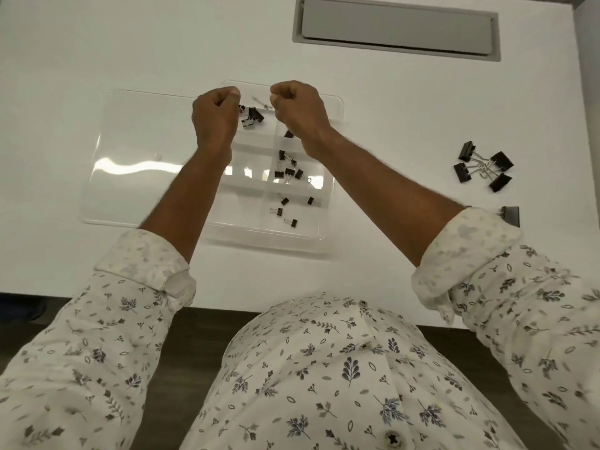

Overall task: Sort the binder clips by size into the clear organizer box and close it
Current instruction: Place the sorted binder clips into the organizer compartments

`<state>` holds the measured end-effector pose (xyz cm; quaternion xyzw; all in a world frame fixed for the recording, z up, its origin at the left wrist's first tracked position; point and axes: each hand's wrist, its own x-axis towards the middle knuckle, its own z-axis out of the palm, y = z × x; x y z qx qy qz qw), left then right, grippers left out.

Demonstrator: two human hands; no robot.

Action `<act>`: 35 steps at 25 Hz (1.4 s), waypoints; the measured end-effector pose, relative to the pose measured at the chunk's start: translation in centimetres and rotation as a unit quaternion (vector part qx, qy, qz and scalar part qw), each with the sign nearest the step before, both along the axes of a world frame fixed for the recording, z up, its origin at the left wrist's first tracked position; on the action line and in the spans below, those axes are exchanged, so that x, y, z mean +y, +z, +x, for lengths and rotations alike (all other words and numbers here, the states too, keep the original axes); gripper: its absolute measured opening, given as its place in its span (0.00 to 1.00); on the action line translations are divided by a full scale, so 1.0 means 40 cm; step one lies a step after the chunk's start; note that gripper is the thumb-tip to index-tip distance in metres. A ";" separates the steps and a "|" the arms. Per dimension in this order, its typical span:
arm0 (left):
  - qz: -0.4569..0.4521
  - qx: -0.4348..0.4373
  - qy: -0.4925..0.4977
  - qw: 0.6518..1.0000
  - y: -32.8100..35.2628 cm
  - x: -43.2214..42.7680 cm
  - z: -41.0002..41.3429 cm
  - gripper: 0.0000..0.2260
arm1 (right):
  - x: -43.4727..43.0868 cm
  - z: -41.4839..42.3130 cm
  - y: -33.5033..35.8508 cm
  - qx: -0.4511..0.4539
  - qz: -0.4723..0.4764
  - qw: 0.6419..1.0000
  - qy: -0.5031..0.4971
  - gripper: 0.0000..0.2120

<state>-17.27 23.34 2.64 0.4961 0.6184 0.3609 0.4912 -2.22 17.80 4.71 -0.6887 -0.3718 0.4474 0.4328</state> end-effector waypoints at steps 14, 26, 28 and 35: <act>0.095 -0.038 -0.213 0.972 0.006 -0.184 0.218 0.09 | -0.436 0.176 -0.041 -0.112 -0.034 0.975 -0.187 0.07; 0.104 0.030 -0.458 0.882 -0.057 -0.590 0.482 0.09 | -0.962 0.441 -0.161 -0.349 -0.080 0.906 -0.225 0.12; 0.132 0.066 -0.516 0.844 -0.086 -0.676 0.517 0.12 | -1.016 0.454 -0.197 -0.405 -0.105 0.894 -0.162 0.15; 0.263 0.241 -0.594 0.721 -0.154 -0.834 0.589 0.20 | -1.095 0.499 -0.232 -0.482 -0.079 0.867 -0.100 0.16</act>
